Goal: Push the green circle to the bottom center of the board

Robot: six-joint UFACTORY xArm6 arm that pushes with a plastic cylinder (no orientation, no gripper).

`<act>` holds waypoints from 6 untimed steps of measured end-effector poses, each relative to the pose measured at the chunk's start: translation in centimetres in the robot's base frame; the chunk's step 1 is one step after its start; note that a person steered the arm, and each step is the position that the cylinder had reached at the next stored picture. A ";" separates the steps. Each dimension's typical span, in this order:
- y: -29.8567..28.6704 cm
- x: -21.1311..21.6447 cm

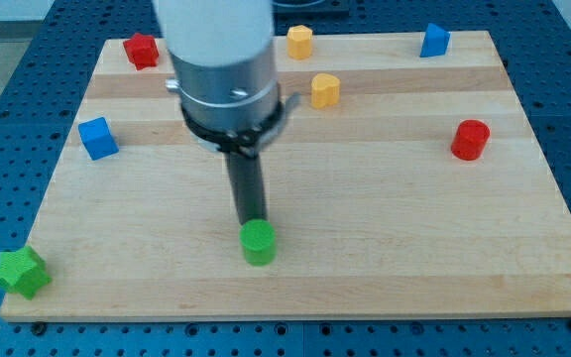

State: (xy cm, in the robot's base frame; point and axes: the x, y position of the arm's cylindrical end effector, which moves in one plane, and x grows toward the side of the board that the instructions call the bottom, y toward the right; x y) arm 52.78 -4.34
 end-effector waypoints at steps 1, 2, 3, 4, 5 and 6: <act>1.2 0.3; 0.6 -0.2; -1.7 -0.4; -1.9 0.5; 0.2 1.6; 2.4 2.5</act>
